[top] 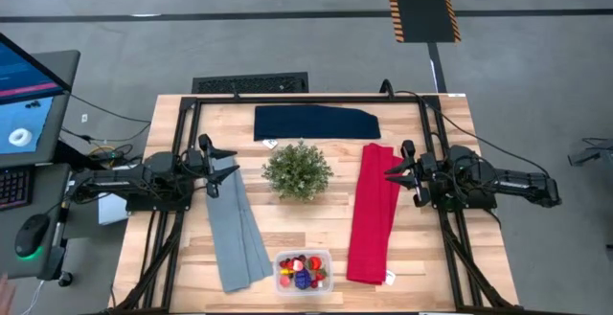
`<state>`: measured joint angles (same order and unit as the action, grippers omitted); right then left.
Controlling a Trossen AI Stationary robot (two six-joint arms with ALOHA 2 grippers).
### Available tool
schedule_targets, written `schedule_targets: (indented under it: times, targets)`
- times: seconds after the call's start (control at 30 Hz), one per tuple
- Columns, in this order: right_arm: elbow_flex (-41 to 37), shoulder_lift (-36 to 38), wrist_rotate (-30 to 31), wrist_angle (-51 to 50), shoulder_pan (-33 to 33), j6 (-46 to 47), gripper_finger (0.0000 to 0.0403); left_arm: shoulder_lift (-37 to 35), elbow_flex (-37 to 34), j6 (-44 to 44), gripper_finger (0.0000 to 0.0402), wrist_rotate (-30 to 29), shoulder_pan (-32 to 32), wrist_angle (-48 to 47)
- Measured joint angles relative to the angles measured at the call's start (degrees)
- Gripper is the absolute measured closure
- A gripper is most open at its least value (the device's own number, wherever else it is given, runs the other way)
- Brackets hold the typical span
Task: Pick and placing Produce into tupperware
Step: Return to Home Position
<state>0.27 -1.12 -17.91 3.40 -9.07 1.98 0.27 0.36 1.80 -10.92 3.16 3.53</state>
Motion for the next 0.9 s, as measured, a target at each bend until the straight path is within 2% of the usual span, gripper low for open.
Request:
schedule_targets:
  times: [0.9]
  targets:
    - [0.0,0.0,0.0,0.0,0.0,0.0,0.031,0.0,0.0,0.6,0.0205,0.0,0.0,0.0]
